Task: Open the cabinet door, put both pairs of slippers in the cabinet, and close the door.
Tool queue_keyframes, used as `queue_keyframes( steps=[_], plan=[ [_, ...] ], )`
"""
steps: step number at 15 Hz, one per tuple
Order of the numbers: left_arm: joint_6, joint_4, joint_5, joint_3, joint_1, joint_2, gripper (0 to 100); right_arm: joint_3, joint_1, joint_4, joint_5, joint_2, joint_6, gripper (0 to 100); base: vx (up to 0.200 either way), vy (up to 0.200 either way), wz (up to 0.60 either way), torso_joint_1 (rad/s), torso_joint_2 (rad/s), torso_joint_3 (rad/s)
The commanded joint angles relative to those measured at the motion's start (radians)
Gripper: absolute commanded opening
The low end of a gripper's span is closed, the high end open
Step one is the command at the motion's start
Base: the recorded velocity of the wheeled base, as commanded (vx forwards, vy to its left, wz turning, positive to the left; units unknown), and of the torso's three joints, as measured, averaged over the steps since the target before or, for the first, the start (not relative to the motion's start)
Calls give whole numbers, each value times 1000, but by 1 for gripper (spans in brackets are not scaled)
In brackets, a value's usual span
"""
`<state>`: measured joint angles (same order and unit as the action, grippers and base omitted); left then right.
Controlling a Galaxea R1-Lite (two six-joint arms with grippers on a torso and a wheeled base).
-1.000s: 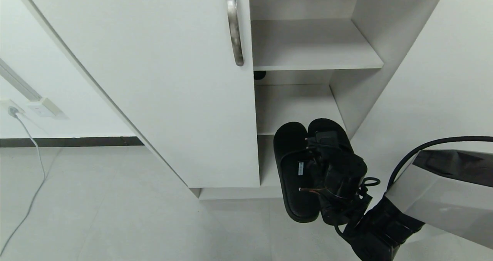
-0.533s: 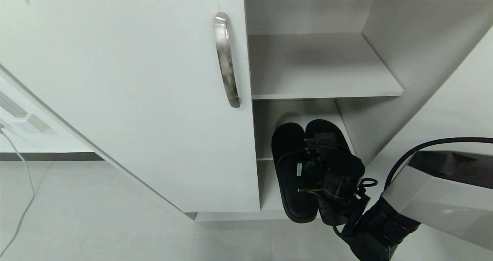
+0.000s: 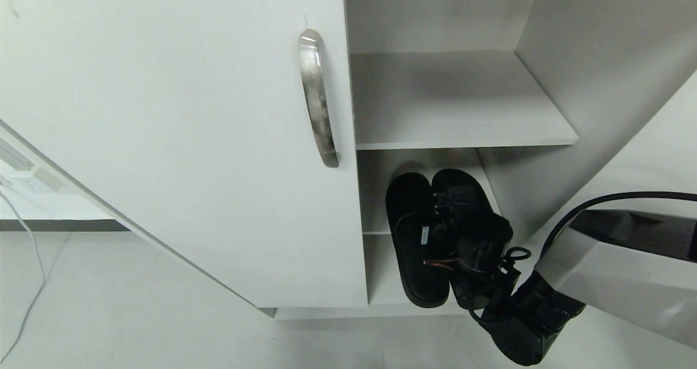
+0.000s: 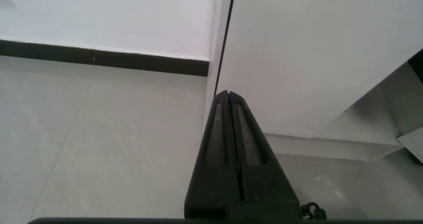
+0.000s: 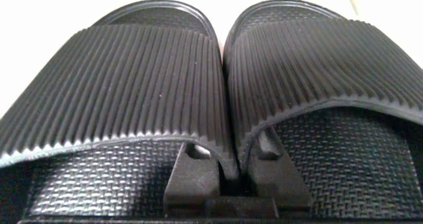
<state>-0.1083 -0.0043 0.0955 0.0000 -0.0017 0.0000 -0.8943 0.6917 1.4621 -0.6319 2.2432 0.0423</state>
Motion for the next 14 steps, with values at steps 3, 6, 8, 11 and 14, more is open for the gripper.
queue_keyframes(
  steps=[3,6,8,11,14],
  plan=[
    [-1,0,1,0,0,2,0,-170,-43,-115,21,44,-1,0,0,0,0,0,0,0],
    [-1,0,1,0,0,2,0,-299,-60,-203,31,76,-1,0,0,0,0,0,0,0],
    [-1,0,1,0,0,2,0,-420,-66,-292,29,102,-1,0,0,0,0,0,0,0],
    [-1,0,1,0,0,2,0,-520,-69,-368,29,121,-2,0,0,0,0,0,0,0],
    [-2,0,1,0,0,2,0,-586,-83,-410,28,139,-1,0,0,0,0,0,0,0]
  ],
)
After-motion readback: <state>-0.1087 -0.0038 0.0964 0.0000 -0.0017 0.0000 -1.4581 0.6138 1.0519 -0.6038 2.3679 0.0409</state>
